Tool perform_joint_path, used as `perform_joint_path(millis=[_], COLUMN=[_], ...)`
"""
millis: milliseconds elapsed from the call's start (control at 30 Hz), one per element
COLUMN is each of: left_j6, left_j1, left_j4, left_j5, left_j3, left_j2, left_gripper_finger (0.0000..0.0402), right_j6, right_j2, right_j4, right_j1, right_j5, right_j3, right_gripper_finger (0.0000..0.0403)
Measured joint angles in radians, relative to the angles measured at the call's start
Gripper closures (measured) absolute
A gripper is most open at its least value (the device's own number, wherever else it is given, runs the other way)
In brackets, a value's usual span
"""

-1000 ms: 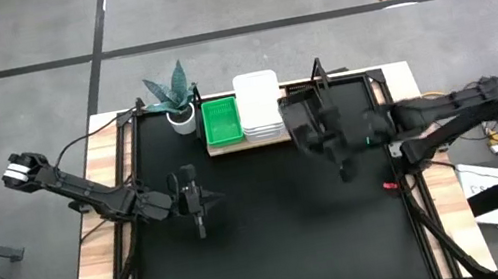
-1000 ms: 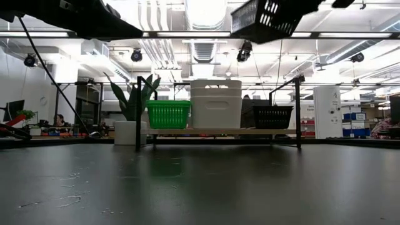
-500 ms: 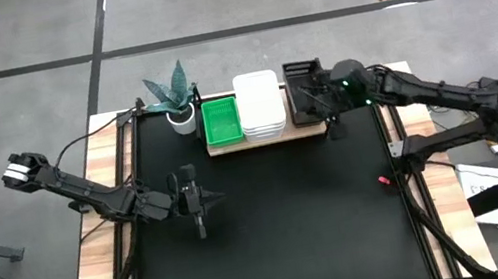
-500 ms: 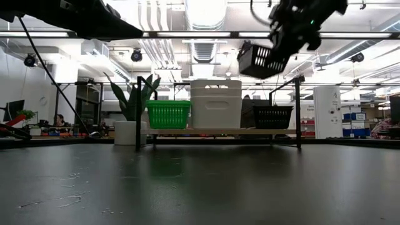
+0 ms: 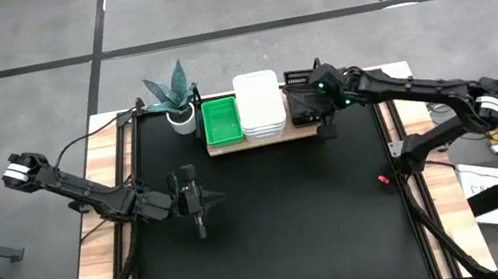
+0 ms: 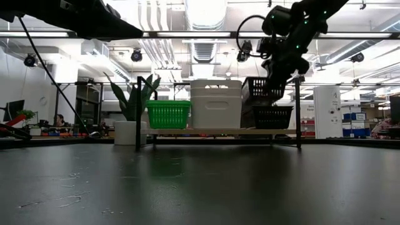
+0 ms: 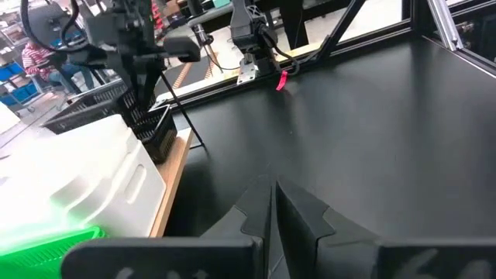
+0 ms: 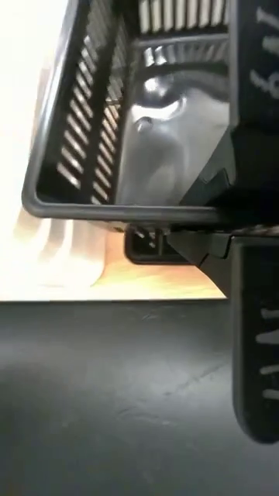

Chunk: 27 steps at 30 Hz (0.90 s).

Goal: Stack baskets on shelf by color
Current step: Stack the black bin into the black bins on the shelf

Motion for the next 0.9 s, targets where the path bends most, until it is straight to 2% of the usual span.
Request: perform_joint_path(millis=[167, 633, 900], left_j6=[0.001, 0.002, 0.024], left_j1=[0.0, 0.0, 0.0], left_j4=[0.0, 0.001, 0.001], left_j5=[0.0, 0.0, 0.0], left_j3=[0.0, 0.002, 0.004], left_j2=[0.0, 0.0, 0.0], left_gripper_finger=[0.0396, 0.0396, 0.0396], right_j6=[0.035, -0.008, 0.013], right_j2=[0.038, 0.095, 0.069], right_j4=[-0.007, -0.011, -0.029], right_j1=[-0.005, -0.006, -0.007], right_j5=[0.063, 0.063, 0.063], right_j3=[0.0, 0.0, 0.001], right_gripper_finger=[0.0394, 0.0391, 0.0337])
